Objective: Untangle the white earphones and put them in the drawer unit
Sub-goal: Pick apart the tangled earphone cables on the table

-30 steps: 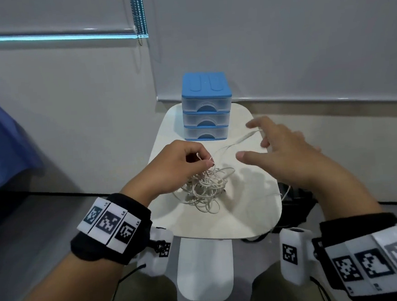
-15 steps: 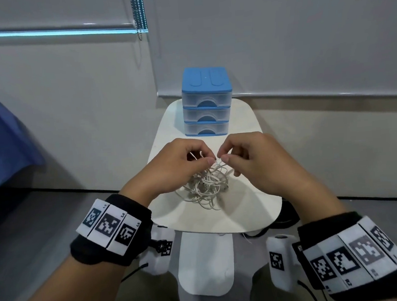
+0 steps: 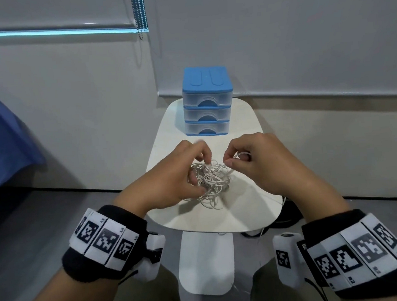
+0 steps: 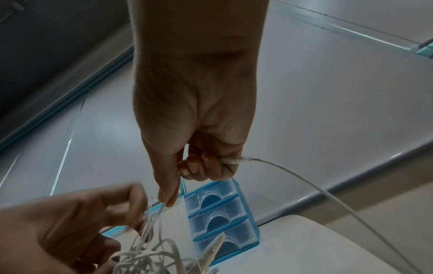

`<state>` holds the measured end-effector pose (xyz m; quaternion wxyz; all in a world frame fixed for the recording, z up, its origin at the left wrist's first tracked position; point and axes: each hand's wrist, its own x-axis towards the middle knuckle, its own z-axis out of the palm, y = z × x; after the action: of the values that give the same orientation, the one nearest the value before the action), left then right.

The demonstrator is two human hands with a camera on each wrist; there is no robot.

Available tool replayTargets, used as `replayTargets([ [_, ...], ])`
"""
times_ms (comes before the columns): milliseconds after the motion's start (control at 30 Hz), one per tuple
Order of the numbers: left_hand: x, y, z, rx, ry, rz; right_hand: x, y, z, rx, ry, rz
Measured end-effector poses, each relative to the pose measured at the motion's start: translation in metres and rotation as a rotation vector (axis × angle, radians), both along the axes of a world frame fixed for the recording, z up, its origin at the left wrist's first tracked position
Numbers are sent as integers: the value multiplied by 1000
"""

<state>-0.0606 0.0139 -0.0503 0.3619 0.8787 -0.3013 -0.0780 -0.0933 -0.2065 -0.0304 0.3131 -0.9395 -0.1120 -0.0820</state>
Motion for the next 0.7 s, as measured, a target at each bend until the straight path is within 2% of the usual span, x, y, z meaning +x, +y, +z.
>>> replayTargets([
  [100,-1,-4,-4,88,-79,-5,0,-2,0,-87,-5,15],
  [267,2,-8,-4,99,-181,48,0,-6,-2,-170,15,13],
  [567,10,-13,8,12,-257,3,9,-3,-1,-73,34,63],
  [700,10,-17,11,-26,-220,20,16,-1,-6,5,95,92],
])
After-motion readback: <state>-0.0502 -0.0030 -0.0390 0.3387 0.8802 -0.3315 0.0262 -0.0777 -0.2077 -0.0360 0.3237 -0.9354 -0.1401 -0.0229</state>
